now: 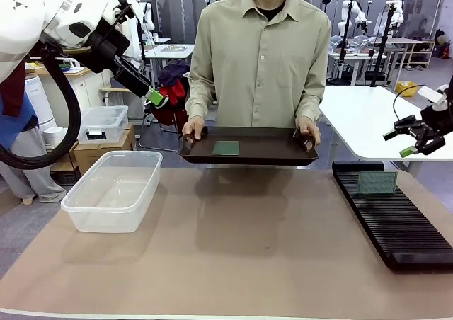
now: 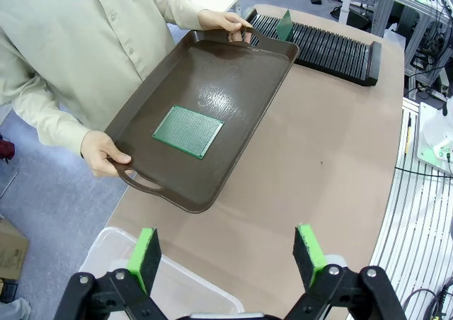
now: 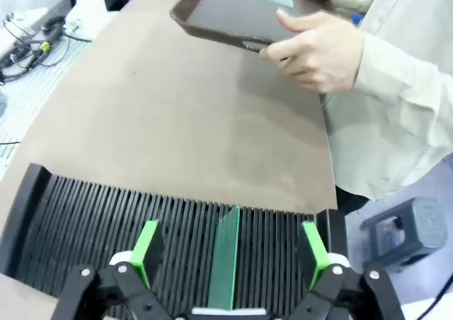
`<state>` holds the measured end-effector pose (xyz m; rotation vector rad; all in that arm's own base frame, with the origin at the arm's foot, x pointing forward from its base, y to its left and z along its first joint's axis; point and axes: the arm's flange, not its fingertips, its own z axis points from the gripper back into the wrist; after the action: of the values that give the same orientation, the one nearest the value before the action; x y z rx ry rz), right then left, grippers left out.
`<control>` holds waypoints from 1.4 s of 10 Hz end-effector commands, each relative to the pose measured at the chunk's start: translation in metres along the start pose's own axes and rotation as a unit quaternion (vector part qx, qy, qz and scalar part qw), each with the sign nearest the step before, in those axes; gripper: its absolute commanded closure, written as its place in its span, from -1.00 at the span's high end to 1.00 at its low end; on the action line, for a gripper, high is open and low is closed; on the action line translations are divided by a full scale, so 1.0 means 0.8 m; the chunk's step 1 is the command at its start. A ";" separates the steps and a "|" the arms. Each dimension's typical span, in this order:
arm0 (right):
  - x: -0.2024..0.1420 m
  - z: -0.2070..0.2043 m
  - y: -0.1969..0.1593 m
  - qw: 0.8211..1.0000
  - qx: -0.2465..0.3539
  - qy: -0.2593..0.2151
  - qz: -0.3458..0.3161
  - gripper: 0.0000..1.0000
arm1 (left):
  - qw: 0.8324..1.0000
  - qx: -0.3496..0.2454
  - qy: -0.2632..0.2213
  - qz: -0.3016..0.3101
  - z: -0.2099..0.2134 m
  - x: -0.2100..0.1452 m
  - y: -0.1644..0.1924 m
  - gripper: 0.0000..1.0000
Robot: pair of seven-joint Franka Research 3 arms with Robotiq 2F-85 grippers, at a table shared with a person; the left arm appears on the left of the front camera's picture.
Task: Sort PCBs into racks and boxes based on the side picked up.
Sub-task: Pick up the Blank PCB handed by the Human.
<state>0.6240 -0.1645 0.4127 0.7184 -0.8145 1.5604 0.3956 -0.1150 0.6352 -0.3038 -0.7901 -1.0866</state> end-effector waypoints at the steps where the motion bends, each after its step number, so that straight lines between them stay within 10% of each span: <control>1: 0.051 -0.020 0.044 0.999 -0.029 0.039 -0.004 1.00 | 1.000 -0.009 -0.008 0.001 -0.001 -0.002 0.001 1.00; 6: 0.141 -0.024 0.058 0.970 -0.164 0.016 -0.179 1.00 | 1.000 -0.009 -0.008 0.001 -0.001 -0.002 0.001 1.00; 14: 0.203 0.036 0.078 0.950 -0.090 0.089 -0.286 1.00 | 1.000 -0.009 -0.008 0.001 -0.001 -0.002 0.001 1.00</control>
<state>0.5387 -0.1017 0.5488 0.6141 -0.5817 1.0049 0.3955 -0.1152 0.6352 -0.3034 -0.7898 -1.0868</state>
